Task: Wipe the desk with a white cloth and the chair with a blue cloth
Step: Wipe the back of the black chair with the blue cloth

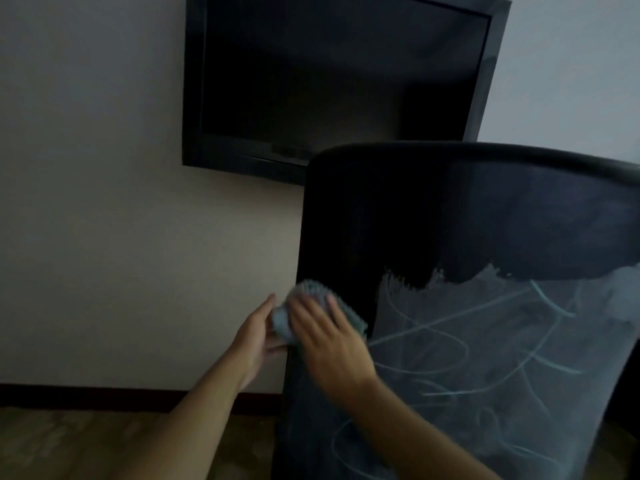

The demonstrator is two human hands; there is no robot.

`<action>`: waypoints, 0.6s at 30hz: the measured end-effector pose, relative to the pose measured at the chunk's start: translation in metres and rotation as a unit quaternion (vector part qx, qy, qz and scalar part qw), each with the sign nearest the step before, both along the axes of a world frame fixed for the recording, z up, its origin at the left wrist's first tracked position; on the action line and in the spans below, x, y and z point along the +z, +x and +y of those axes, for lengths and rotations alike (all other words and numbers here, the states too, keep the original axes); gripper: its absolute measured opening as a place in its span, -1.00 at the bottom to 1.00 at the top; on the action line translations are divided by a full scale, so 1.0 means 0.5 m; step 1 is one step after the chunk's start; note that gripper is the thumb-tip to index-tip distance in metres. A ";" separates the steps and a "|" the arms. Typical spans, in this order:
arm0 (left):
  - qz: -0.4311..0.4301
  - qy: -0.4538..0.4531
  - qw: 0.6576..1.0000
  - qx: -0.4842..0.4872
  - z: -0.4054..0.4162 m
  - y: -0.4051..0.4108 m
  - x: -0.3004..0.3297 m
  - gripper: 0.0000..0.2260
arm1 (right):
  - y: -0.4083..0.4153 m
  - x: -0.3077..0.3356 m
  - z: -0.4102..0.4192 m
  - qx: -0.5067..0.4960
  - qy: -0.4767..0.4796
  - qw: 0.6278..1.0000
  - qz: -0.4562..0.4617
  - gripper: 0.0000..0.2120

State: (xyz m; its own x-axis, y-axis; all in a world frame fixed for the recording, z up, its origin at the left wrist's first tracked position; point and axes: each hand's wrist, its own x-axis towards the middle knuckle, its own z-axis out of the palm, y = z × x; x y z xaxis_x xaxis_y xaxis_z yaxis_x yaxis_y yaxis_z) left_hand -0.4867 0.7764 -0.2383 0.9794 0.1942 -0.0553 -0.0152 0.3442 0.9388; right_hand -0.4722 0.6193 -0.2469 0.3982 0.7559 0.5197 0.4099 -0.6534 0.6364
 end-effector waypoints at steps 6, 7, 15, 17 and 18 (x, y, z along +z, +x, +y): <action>0.063 0.077 0.995 -0.011 0.001 -0.034 -0.075 -0.66 | -0.024 0.014 -0.024 -0.014 -0.023 0.999 -0.028 -0.36; 0.067 0.085 0.994 -0.017 -0.001 -0.034 -0.071 -0.69 | -0.021 0.073 -0.016 -0.005 0.017 0.998 -0.057 -0.35; -0.002 0.111 0.994 0.009 -0.017 -0.036 -0.046 -0.77 | 0.029 0.230 0.008 0.071 0.149 0.980 -0.108 -0.44; -0.024 0.092 0.995 0.039 -0.036 -0.032 -0.027 -0.77 | 0.022 0.097 -0.015 0.064 0.102 0.990 -0.066 -0.41; -0.035 0.085 0.995 0.048 -0.044 -0.031 -0.018 -0.75 | 0.012 0.017 -0.030 0.054 0.068 0.995 -0.039 -0.39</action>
State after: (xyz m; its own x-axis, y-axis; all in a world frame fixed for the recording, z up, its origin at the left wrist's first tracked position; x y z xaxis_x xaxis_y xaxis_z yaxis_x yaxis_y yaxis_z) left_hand -0.5020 0.7546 -0.2475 0.9562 0.2875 0.0546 -0.1084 0.1747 0.9786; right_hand -0.4660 0.6042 -0.2382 0.2727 0.7125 0.6465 0.4362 -0.6905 0.5771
